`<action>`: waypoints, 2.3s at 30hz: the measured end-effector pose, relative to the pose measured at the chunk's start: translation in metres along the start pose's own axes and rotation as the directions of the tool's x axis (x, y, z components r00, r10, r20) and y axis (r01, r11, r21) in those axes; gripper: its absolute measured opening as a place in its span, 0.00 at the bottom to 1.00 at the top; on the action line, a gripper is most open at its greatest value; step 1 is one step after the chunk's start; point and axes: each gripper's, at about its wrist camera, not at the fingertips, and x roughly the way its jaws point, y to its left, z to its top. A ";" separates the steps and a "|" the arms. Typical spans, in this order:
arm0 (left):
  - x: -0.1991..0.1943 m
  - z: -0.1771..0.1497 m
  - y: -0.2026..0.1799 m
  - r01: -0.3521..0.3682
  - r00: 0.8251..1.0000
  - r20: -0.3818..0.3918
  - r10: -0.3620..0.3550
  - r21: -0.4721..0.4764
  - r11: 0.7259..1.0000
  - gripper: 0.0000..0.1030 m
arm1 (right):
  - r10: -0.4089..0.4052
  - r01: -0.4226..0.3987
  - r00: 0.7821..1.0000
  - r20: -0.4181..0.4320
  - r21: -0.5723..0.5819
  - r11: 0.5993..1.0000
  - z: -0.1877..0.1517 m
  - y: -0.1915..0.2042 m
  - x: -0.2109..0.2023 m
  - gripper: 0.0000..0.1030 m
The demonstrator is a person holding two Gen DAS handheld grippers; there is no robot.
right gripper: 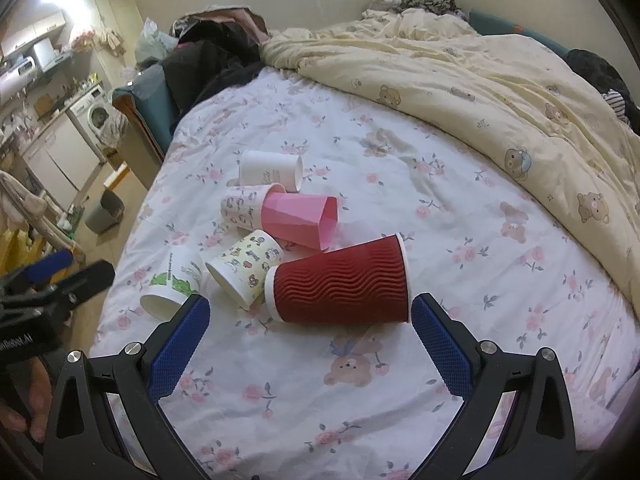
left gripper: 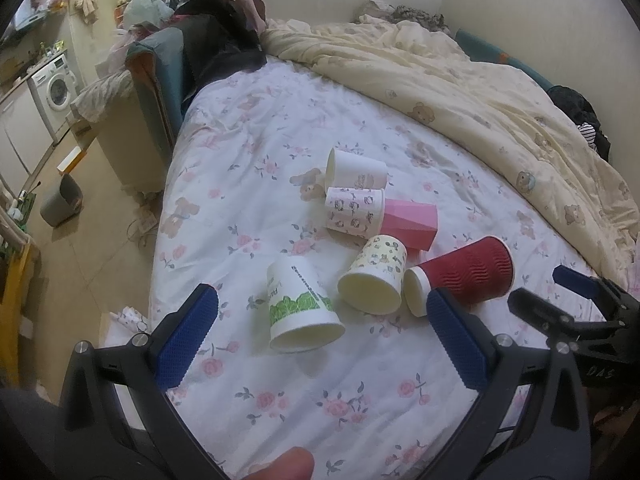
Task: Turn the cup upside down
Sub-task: 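Lower the right gripper onto the pink hexagonal cup and close on it, then lift the pink cup with the right gripper toward the left gripper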
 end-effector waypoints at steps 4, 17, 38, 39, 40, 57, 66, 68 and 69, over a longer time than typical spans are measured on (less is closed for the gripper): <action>0.008 0.008 0.006 0.039 0.998 -0.053 -0.041 -0.039 0.998 1.00 | 0.045 -0.046 0.996 -0.077 -0.005 0.999 0.010 -0.004 0.015 0.99; 0.058 0.036 0.030 -0.022 0.968 -0.250 0.004 -0.071 0.997 1.00 | 0.019 -0.162 0.919 -0.394 -0.334 0.929 0.082 0.028 0.090 0.74; 0.073 0.034 0.048 0.008 0.944 -0.319 -0.080 -0.223 0.975 1.00 | -0.396 -0.214 0.775 -0.494 -0.793 0.570 0.085 0.065 0.232 0.71; 0.072 0.034 0.048 0.010 0.944 -0.319 -0.084 -0.226 0.974 1.00 | -0.393 -0.217 0.776 -0.493 -0.795 0.567 0.085 0.063 0.232 0.70; 0.072 0.033 0.048 0.013 0.943 -0.321 -0.087 -0.228 0.974 1.00 | -0.392 -0.218 0.779 -0.489 -0.797 0.563 0.086 0.062 0.231 0.70; 0.053 0.030 0.056 -0.004 0.970 -0.236 -0.056 -0.245 0.970 1.00 | -0.402 -0.111 0.833 -0.380 -0.828 0.550 0.115 0.025 0.144 0.61; 0.038 0.018 0.064 -0.025 0.973 -0.230 -0.033 -0.244 0.969 1.00 | -0.179 -0.139 0.905 -0.386 -0.666 0.733 0.086 0.061 0.062 0.62; 0.033 0.014 0.064 -0.018 0.974 -0.225 -0.039 -0.243 0.970 1.00 | -0.118 -0.149 0.919 -0.376 -0.608 0.779 0.066 0.068 0.045 0.62; 0.031 0.013 0.064 -0.013 0.974 -0.223 -0.041 -0.236 0.972 1.00 | -0.076 -0.158 0.927 -0.368 -0.566 0.809 0.053 0.069 0.037 0.61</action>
